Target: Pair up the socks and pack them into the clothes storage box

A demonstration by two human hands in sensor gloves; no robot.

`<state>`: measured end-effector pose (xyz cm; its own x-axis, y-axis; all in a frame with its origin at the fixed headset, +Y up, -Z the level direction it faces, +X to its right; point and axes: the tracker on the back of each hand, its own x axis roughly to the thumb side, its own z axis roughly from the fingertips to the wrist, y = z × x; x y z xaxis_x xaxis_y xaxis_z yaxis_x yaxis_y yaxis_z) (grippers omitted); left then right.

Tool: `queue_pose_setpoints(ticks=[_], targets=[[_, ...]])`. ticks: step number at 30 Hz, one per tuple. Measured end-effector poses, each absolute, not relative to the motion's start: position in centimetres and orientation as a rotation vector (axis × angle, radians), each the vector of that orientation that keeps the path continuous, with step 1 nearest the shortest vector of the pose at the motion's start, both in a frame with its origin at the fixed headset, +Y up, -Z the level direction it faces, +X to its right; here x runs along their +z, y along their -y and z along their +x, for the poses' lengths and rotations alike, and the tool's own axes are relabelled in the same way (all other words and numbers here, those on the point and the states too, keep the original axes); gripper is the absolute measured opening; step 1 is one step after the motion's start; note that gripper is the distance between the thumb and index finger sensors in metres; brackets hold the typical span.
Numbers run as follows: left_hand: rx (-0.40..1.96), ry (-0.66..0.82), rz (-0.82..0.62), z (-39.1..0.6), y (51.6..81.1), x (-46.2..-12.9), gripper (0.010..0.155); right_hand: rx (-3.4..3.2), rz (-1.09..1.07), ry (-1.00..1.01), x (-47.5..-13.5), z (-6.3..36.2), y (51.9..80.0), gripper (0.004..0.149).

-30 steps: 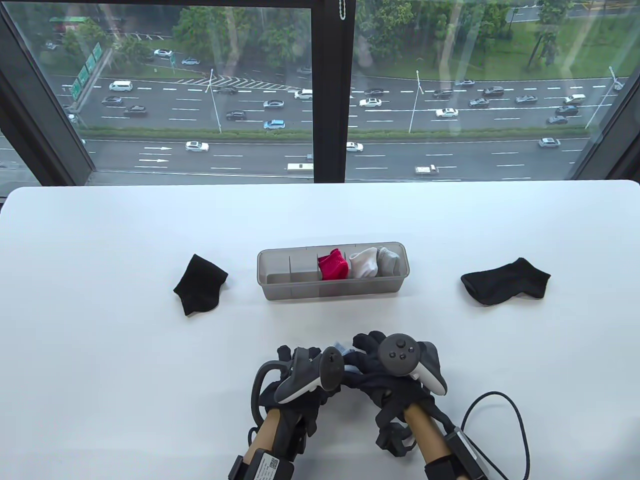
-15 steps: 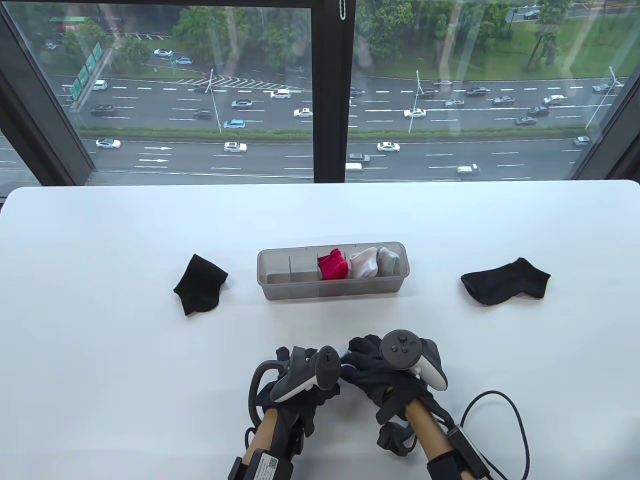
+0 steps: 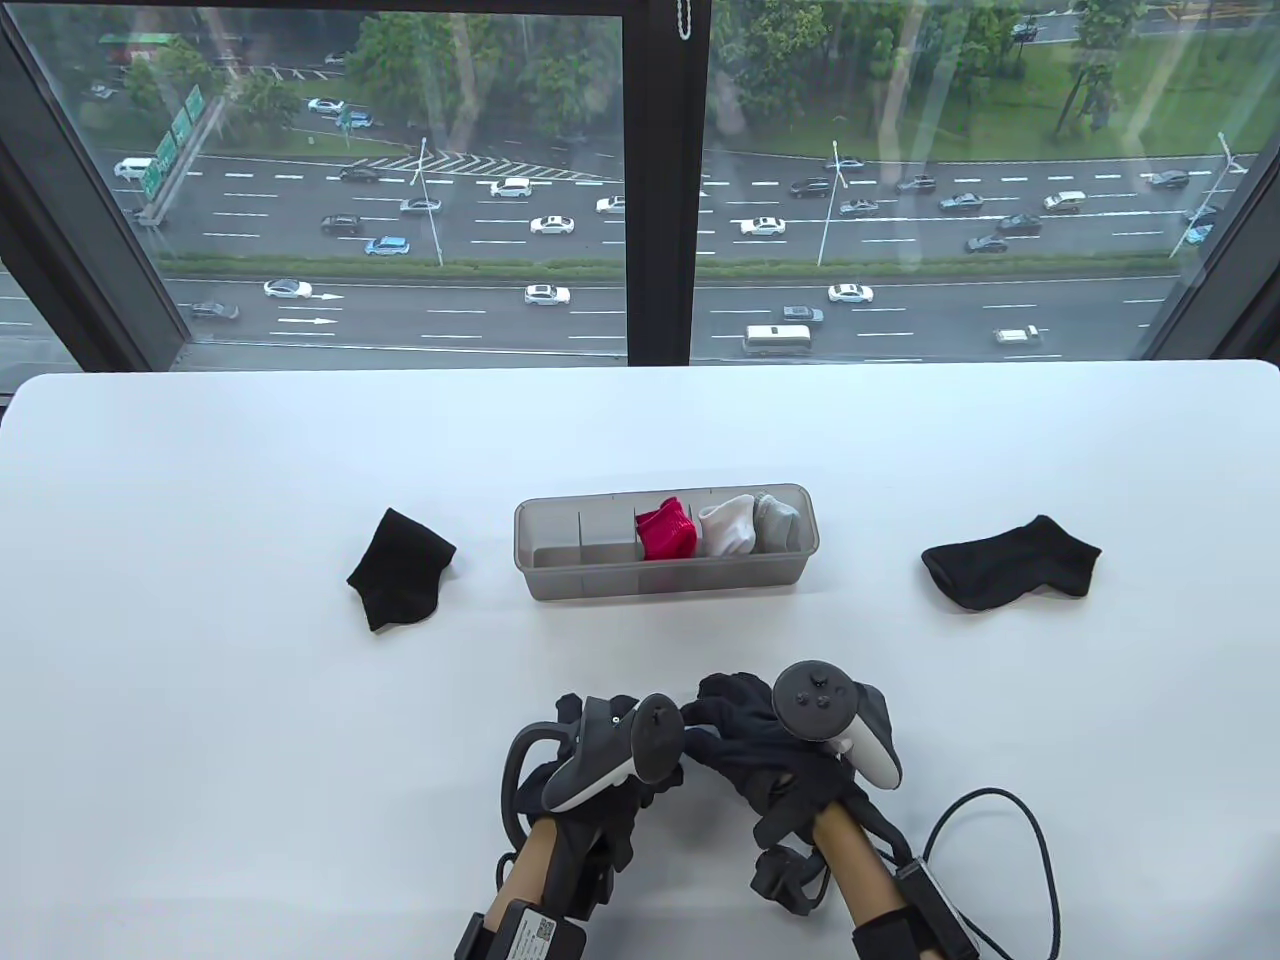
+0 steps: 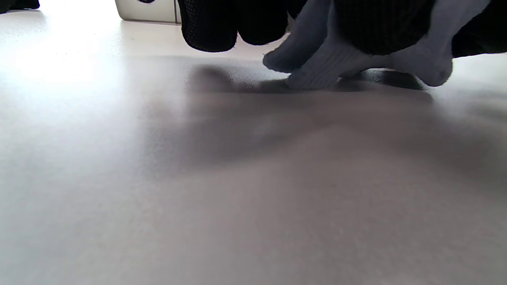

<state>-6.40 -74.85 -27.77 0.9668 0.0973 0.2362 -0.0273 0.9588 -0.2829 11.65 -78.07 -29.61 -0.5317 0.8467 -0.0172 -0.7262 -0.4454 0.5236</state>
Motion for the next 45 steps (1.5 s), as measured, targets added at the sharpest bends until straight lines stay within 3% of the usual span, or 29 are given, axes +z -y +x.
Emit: queue_pose_setpoints(ticks=[3, 7, 9, 11, 14, 20, 24, 27, 31, 33, 35, 41, 45], targets=[[0.05, 0.267, -0.211, -6.0, 74.5, -27.5, 0.068, 2.116, 0.276, -0.548, -29.7, 12.1, 78.0, 0.043], [0.065, 0.283, -0.153, -5.8, 74.0, -27.3, 0.055, 2.125, 0.263, -0.503, -29.7, 12.3, 77.9, 0.047], [0.028, 0.271, -0.172, -6.0, 74.1, -27.4, 0.053, 2.125, 0.329, -0.511, -29.7, 12.3, 77.7, 0.061], [0.026, 0.258, -0.21, -6.4, 74.4, -27.6, 0.054, 2.177, 0.386, -0.588, -29.7, 11.9, 77.6, 0.067], [0.046, 0.262, -0.287, -6.5, 74.9, -27.7, 0.056, 2.277, 0.402, -0.523, -29.8, 11.5, 77.3, 0.055], [0.054, 0.228, -0.197, -6.9, 74.6, -27.7, 0.071, 2.213, 0.406, -0.567, -29.9, 11.5, 77.6, 0.051], [0.087, 0.249, -0.159, -6.6, 74.1, -27.5, 0.058, 2.152, 0.354, -0.526, -29.8, 11.9, 77.8, 0.053], [0.033, 0.251, -0.21, -6.4, 74.6, -27.6, 0.057, 2.233, 0.435, -0.571, -29.8, 11.7, 77.5, 0.068], [0.038, 0.252, -0.227, -6.3, 74.8, -27.6, 0.06, 2.266, 0.421, -0.545, -29.7, 11.5, 77.5, 0.054], [0.025, 0.244, -0.244, -6.3, 74.8, -27.6, 0.066, 2.208, 0.423, -0.582, -29.7, 11.6, 77.6, 0.052], [0.02, 0.249, -0.28, -6.3, 74.8, -27.6, 0.082, 2.121, 0.396, -0.629, -29.8, 11.8, 77.9, 0.051], [0.11, 0.319, -0.172, -5.8, 74.1, -27.3, 0.062, 2.12, 0.35, -0.558, -29.8, 12.1, 78.0, 0.052], [0.049, 0.311, -0.162, -5.9, 74.0, -27.3, 0.06, 2.237, 0.44, -0.536, -29.8, 11.9, 77.5, 0.067]])
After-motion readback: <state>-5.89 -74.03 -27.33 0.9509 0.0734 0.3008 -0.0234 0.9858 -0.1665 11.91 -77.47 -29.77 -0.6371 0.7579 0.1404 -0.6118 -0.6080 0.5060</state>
